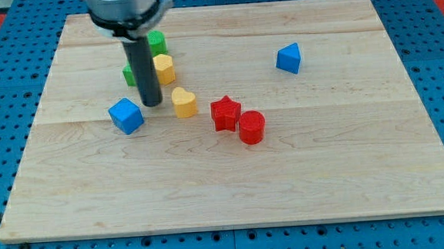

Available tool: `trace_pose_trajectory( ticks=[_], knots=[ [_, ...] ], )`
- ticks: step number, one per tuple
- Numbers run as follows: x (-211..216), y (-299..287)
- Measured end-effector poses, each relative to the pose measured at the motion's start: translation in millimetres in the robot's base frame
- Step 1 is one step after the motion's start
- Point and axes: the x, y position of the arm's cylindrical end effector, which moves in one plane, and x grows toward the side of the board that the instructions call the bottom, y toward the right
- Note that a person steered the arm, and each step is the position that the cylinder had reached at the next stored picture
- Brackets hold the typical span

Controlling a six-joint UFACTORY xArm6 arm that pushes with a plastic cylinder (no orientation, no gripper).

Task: Slide the yellow hexagon down a bit

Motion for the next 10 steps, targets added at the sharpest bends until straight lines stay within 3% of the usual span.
trace_pose_trajectory(
  ticks=[1, 2, 3, 4, 5, 6, 8, 10],
  knots=[
    [1.2, 77.1],
    [29.2, 119.6],
    [-12.2, 143.3],
    [-78.5, 127.6],
    [-100.5, 60.3],
    [-80.0, 8.3],
    [-28.7, 39.9],
    [-28.6, 40.2]
  ],
)
